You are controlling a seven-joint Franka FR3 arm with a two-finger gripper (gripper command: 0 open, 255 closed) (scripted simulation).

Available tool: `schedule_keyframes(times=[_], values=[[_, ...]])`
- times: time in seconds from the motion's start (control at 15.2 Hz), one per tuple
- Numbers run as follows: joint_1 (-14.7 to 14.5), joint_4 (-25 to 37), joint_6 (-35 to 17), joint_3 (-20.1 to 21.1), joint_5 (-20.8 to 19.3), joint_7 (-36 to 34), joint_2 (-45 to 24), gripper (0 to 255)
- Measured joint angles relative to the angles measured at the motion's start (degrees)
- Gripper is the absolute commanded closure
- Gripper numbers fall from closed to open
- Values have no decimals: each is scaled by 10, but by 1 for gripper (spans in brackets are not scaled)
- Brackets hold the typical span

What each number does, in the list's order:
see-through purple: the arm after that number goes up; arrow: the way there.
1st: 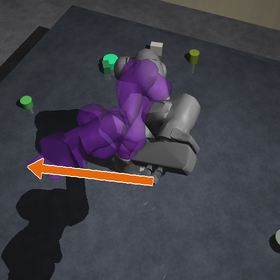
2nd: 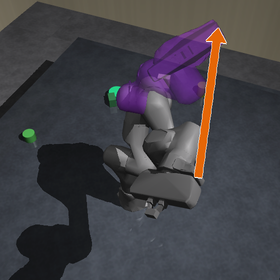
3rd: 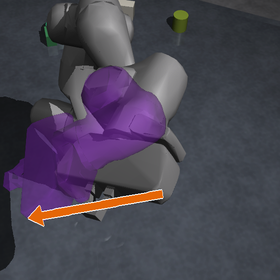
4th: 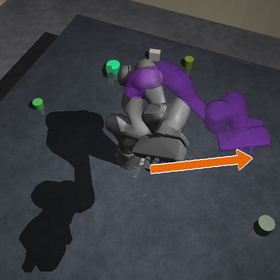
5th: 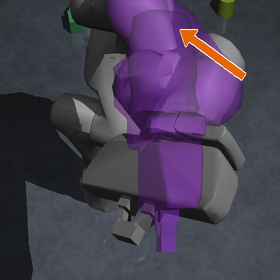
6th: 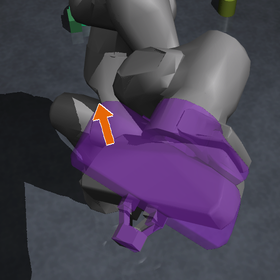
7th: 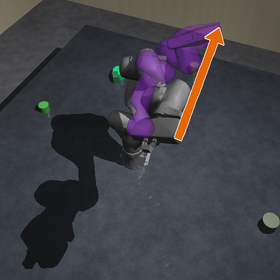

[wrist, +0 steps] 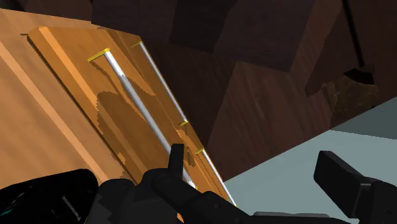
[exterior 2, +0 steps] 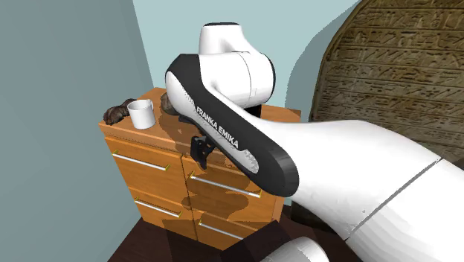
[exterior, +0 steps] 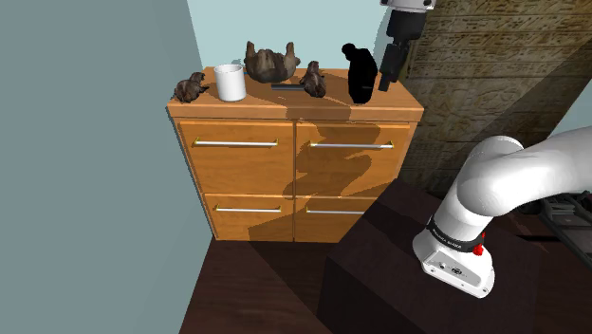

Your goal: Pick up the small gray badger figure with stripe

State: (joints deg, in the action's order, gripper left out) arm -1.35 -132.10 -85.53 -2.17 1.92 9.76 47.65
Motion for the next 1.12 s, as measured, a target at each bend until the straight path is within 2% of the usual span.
schedule_keyframes(times=[0.13,0.33,0.92,1.12], values=[[1,4,-6,-2,-2,1,-9,0],[6,29,-36,-8,-3,-1,-61,0],[20,149,-105,-37,-5,-1,-239,0],[23,210,-116,-47,0,-1,-307,0]])
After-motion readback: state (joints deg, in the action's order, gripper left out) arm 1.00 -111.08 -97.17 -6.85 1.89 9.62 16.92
